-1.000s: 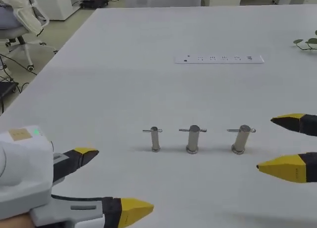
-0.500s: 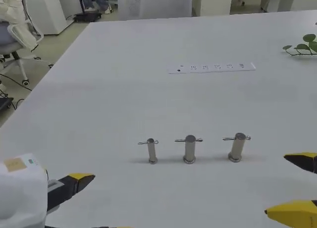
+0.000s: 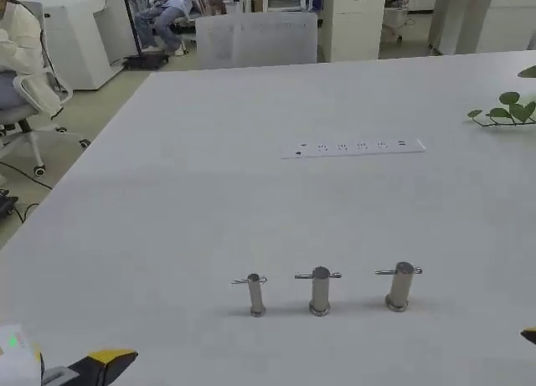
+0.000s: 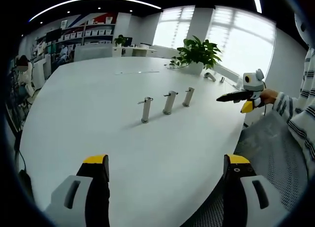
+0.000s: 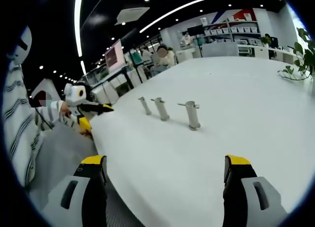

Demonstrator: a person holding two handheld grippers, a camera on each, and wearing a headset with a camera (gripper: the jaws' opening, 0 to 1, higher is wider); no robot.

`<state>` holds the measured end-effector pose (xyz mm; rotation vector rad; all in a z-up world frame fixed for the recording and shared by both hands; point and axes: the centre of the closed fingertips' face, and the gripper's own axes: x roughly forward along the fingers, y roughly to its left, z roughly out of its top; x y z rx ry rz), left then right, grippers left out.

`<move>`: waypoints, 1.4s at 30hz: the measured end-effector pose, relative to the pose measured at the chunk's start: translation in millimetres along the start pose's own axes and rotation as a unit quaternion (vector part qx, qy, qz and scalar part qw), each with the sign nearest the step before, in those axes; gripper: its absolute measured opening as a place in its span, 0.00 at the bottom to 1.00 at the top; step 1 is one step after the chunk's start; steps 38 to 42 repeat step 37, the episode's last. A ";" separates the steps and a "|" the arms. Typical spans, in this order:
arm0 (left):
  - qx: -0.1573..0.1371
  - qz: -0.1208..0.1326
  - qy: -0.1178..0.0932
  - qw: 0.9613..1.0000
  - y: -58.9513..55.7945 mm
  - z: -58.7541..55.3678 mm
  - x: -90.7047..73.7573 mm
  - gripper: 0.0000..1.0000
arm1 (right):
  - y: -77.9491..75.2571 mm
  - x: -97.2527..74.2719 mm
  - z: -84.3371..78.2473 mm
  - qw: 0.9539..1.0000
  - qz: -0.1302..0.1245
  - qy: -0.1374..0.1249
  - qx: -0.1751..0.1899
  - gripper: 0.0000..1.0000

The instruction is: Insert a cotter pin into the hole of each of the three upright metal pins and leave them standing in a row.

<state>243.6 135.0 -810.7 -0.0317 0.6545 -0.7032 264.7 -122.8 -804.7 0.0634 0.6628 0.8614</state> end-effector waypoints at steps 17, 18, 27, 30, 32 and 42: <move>-0.009 0.010 0.002 1.000 -3.4 3.1 0.8 0.97 | -6.0 -3.3 -6.1 0.999 -0.028 0.023 0.008 1.00; -0.014 0.007 0.003 1.000 -5.4 3.4 0.7 0.97 | -6.8 -3.9 -4.5 0.999 -0.029 0.022 0.009 1.00; -0.017 0.005 0.006 1.000 -16.6 2.0 -3.3 0.95 | -8.6 -11.2 -7.6 0.999 -0.039 0.028 0.021 1.00; -0.021 0.004 0.008 1.000 -19.6 0.4 -3.6 0.96 | -6.2 -13.0 -10.2 0.999 -0.037 0.033 0.018 1.00; -0.022 0.005 0.009 1.000 -20.8 -0.8 -3.5 0.96 | -5.9 -13.8 -11.8 0.999 -0.036 0.035 0.019 1.00; -0.028 0.007 0.009 1.000 -22.9 -2.4 -3.4 0.96 | -2.6 -13.8 -14.9 0.998 -0.033 0.044 0.025 1.00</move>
